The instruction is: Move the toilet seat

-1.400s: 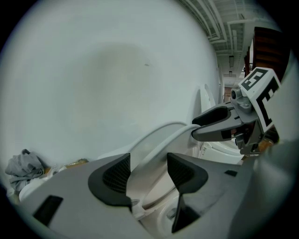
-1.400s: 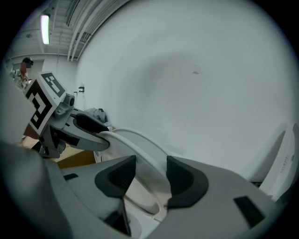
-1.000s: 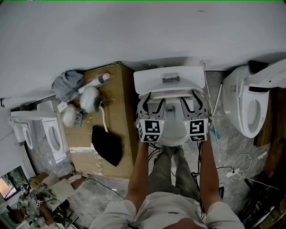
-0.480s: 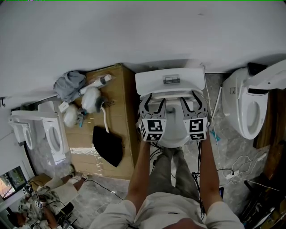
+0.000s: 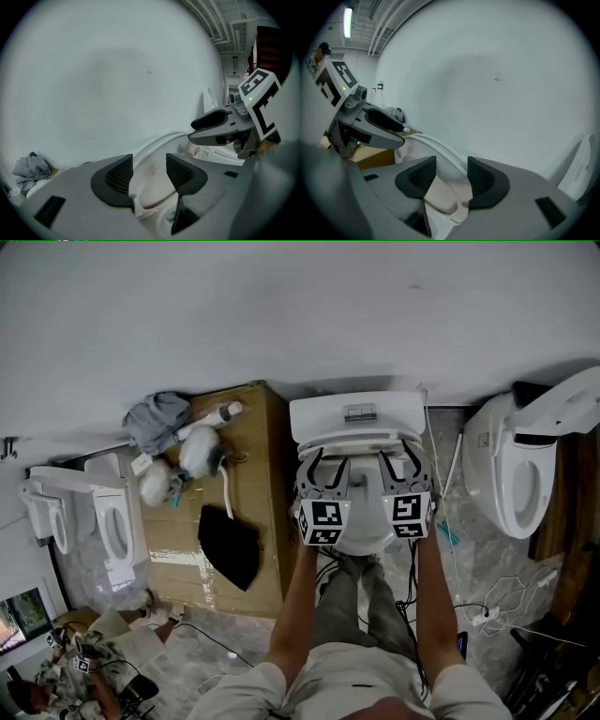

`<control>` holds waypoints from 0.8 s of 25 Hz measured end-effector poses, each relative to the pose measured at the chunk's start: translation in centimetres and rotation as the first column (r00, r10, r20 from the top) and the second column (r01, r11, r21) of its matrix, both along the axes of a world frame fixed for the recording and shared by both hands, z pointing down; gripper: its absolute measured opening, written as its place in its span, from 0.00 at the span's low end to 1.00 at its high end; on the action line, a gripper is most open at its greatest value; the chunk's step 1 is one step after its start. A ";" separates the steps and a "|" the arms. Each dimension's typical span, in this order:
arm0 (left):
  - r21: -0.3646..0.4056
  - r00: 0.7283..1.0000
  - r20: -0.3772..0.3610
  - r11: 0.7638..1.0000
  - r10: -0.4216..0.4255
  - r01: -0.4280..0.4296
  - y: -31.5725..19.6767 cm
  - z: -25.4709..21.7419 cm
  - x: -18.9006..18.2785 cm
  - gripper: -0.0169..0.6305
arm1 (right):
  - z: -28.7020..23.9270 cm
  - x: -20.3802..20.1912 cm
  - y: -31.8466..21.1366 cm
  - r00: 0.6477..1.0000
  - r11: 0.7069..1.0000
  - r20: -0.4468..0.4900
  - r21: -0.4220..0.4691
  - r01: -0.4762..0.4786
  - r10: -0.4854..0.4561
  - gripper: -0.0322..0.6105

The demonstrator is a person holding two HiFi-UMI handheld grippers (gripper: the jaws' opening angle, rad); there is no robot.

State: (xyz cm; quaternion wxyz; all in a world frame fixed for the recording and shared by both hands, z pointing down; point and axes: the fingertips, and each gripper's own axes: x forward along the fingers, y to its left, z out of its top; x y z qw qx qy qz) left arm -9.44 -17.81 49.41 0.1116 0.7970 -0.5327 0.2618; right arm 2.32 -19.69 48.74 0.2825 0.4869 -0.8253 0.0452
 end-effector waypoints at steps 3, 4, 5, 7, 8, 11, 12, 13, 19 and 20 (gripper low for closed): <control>0.017 1.000 -0.027 1.000 0.000 0.001 1.2 -1.5 0.0 0.37 | -1.9 -0.2 1.9 1.000 1.000 0.013 0.007 0.005 -0.005 0.39; 0.022 0.999 -0.035 1.000 -0.002 0.003 1.6 -2.1 0.0 0.37 | -2.5 -0.3 2.6 1.000 1.000 0.022 0.008 0.004 -0.005 0.39; 0.028 0.999 -0.043 1.000 -0.003 0.005 2.0 -2.7 -0.1 0.36 | -3.1 -0.3 3.3 0.999 1.000 0.034 0.006 0.000 0.000 0.38; 0.042 0.998 -0.058 0.999 -0.005 0.008 3.0 -4.1 -0.1 0.36 | -4.5 -0.1 4.7 0.998 1.000 0.068 0.003 -0.016 0.015 0.37; 0.050 0.998 -0.066 0.999 -0.006 0.009 3.4 -4.9 -0.1 0.35 | -5.3 0.0 5.3 0.996 1.000 0.085 0.005 -0.022 0.021 0.37; 0.074 0.996 -0.091 0.997 -0.002 0.009 4.9 -7.4 0.0 0.34 | -8.0 0.2 7.0 0.992 0.999 0.125 0.020 -0.027 0.024 0.37; 0.082 0.995 -0.098 0.997 0.002 0.006 5.4 -8.3 0.1 0.34 | -8.9 0.2 7.6 0.991 0.999 0.133 0.024 -0.026 0.023 0.37; 0.089 0.995 -0.103 0.996 0.007 0.002 5.9 -9.0 0.1 0.34 | -9.7 0.2 8.2 0.990 0.999 0.139 0.028 -0.026 0.022 0.37; 0.131 0.992 -0.125 0.991 0.037 -0.020 9.1 -13.2 0.1 0.33 | -13.5 0.9 12.2 0.990 0.999 0.142 0.051 -0.018 0.011 0.36; 0.137 0.991 -0.128 0.990 0.043 -0.025 9.8 -13.8 0.1 0.33 | -14.0 1.0 12.9 0.990 0.998 0.140 0.052 -0.018 0.011 0.36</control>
